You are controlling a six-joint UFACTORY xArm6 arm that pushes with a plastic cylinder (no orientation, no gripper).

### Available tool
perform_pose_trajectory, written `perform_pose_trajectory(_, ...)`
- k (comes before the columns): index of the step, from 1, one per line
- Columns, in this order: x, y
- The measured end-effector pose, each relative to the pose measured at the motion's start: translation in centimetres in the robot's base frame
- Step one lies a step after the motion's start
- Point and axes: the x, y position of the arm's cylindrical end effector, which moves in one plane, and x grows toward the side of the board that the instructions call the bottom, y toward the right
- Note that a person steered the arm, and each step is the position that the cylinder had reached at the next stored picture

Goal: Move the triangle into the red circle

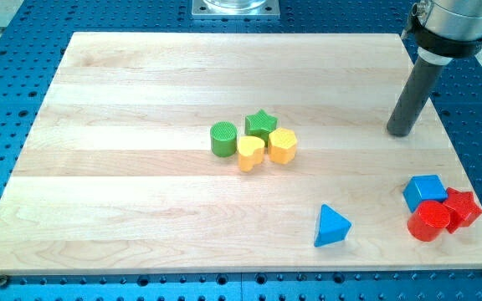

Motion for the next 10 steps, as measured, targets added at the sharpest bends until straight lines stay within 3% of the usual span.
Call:
perform_pose_trajectory(3,0.0,-0.2)
perform_pose_trajectory(4,3.6,-5.4)
perform_pose_trajectory(6,6.1,-7.9)
perform_pose_trajectory(7,10.5,-12.2)
perform_pose_trajectory(9,11.6,-13.7)
perform_pose_trajectory(10,15.3,-17.4)
